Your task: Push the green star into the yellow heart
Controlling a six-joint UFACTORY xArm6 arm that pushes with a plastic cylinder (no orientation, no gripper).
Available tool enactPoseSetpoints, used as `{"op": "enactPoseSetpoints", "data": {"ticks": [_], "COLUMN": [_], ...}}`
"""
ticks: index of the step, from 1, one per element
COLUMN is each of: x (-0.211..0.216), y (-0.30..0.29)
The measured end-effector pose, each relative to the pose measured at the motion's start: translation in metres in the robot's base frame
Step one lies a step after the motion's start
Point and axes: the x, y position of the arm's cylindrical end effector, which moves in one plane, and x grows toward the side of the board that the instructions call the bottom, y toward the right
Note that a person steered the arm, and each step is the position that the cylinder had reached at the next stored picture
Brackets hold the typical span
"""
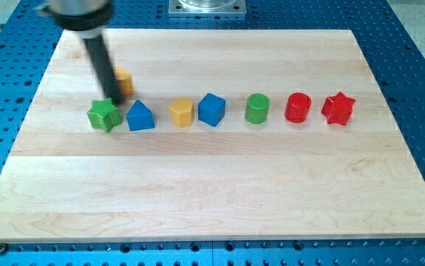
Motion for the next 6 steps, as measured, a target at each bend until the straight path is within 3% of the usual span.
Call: {"op": "enactPoseSetpoints", "data": {"ticks": [1, 2, 3, 4, 6], "x": [0.006, 0.042, 0.103, 0.105, -0.001], "y": [-0.03, -0.076, -0.101, -0.072, -0.024]}}
